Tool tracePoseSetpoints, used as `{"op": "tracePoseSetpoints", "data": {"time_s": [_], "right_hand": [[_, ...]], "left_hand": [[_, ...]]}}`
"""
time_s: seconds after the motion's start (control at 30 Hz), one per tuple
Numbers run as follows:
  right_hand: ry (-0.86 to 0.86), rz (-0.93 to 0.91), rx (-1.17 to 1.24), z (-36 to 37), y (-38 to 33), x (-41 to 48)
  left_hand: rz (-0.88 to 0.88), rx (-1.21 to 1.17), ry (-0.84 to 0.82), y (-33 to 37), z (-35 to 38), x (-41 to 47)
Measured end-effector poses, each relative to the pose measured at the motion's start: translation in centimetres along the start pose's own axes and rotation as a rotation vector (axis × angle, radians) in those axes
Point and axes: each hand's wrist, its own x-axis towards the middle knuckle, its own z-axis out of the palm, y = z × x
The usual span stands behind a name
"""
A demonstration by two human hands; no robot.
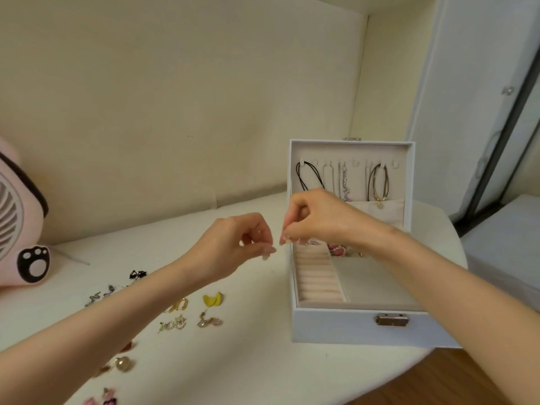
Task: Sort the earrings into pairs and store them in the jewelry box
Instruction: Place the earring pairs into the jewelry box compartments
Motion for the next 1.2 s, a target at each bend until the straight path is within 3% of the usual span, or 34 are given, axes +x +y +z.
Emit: {"op": "tracePoseSetpoints", "data": {"time_s": [0.17,0.4,0.63,0.87,1.2], "right_hand": [[0.080,0.086,0.068,-2.1,2.7,-0.8],[0.137,0.144,0.063,-2.7,5.4,-0.9],[0.112,0.146,-0.031,-1.2,6.4,-0.1],[0.113,0.092,-0.180,-0.3,6.7,0.9],[0.112,0.266,-0.129,-0.3,7.0,2.0]], "left_hand": [[0.025,0.009,0.014,1.7,2.2,3.2],[0.010,0.207,-0.089,1.5,4.6,5.8],[0.101,0.471,-0.051,1.6,6.0,6.7],[0.124,0.483,-0.035,0.8,6.1,7.2],[0.148,0.647,-0.053,0.4,6.6,8.0]]}}
